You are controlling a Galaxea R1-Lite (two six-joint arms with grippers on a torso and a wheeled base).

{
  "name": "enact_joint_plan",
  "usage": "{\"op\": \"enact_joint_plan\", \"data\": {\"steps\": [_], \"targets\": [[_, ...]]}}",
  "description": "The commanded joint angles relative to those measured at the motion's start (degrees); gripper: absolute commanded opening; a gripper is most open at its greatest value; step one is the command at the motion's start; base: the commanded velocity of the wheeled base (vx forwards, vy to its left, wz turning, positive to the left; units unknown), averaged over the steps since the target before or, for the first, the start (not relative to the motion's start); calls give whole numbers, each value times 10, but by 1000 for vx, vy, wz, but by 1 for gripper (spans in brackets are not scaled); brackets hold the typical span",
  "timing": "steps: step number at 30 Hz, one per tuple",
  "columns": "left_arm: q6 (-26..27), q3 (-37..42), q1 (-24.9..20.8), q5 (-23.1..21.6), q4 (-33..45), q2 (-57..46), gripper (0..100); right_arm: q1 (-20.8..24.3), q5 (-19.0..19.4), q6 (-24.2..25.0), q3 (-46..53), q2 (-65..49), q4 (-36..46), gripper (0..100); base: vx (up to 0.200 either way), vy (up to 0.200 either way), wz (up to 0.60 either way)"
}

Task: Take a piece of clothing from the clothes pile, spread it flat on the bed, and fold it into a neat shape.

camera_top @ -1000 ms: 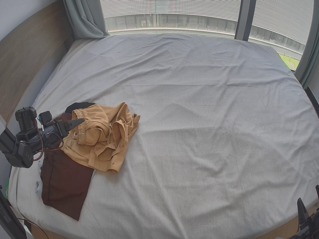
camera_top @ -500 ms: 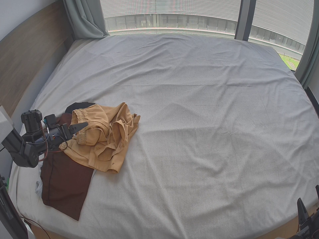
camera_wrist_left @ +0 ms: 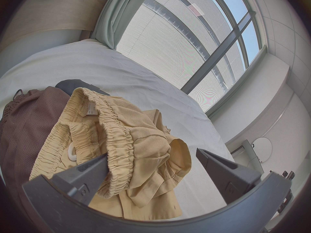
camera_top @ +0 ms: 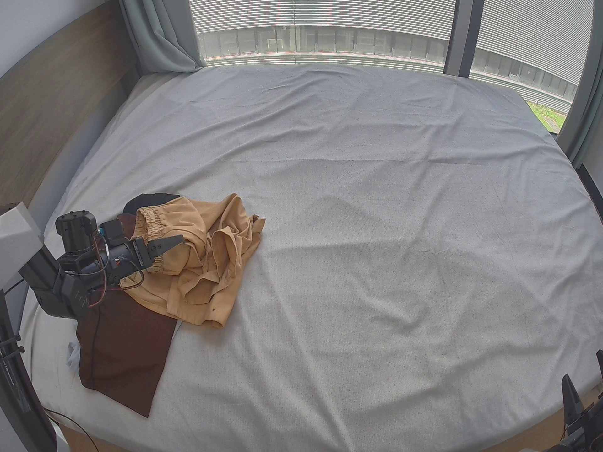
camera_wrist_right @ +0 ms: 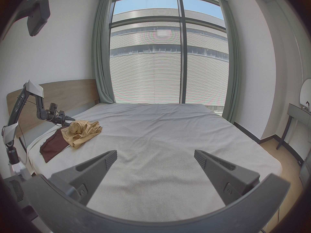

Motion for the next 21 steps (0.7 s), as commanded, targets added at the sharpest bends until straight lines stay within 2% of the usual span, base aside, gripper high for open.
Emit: {"op": "enact_joint_plan", "data": {"steps": [1, 21], "targets": [[0, -1, -3, 0, -4, 5, 100, 0, 0, 0, 10, -9, 0, 100, 0, 0, 0], [-35, -21, -15, -3, -35, 32, 100, 0, 0, 1, 10, -9, 0, 100, 0, 0, 0]]}}
